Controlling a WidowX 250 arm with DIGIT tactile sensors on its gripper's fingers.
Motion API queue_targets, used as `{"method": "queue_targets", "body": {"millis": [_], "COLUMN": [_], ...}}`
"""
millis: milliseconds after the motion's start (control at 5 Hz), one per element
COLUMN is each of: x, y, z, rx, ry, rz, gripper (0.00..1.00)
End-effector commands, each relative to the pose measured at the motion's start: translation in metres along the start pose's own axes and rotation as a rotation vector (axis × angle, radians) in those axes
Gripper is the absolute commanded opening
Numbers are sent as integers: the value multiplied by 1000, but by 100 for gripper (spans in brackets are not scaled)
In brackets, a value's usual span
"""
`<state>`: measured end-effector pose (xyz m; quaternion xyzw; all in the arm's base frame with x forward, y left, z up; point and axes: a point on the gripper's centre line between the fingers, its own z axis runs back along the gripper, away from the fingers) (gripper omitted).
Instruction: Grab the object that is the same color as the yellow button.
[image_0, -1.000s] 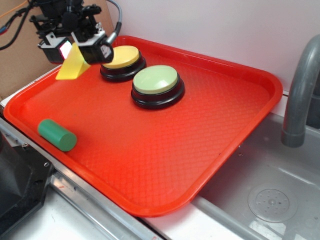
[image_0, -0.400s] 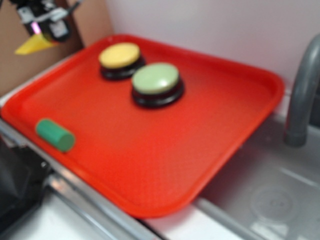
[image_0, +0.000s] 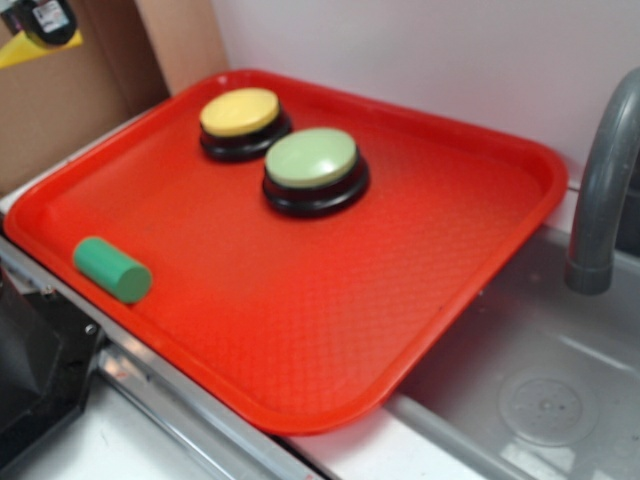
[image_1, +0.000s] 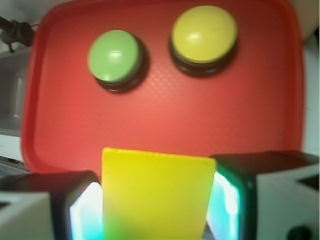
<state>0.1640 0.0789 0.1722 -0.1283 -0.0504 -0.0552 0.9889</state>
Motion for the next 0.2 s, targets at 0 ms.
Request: {"method": "queue_targets", "body": {"millis": [0], "x": [25], "y": [16], "z": [-1], "rx": [81], "ry": [48], "rz": [74], "gripper": [0]}}
